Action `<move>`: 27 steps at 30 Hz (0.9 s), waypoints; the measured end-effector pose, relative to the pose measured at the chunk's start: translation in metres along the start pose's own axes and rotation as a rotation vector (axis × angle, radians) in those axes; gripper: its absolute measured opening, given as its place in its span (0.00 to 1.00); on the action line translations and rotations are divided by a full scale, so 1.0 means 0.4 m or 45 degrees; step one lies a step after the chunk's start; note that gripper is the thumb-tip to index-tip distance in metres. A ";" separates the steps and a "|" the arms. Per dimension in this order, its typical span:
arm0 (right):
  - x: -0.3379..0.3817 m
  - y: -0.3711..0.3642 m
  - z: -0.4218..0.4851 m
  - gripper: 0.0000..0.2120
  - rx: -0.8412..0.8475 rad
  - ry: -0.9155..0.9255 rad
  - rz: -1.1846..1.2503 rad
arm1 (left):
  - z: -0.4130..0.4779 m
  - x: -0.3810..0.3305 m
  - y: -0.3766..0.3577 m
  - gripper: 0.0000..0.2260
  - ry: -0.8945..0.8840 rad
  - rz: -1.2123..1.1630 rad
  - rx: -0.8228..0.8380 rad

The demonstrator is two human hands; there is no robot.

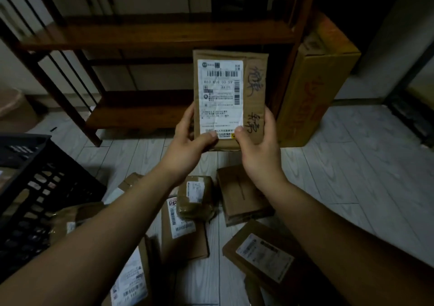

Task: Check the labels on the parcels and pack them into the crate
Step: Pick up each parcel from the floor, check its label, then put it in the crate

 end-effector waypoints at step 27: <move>1.355 0.044 0.116 0.31 0.116 -0.056 -0.047 | -0.163 -1.321 0.177 0.32 0.159 -0.081 0.069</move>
Point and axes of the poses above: each hand's wrist, its own z-axis towards the middle knuckle, its own y-axis out of the back of the hand, x = y × z, the point moved 9 cm from there along z, towards the middle knuckle, and after that the axes turned 2 degrees about y, right-handed, at the moved point
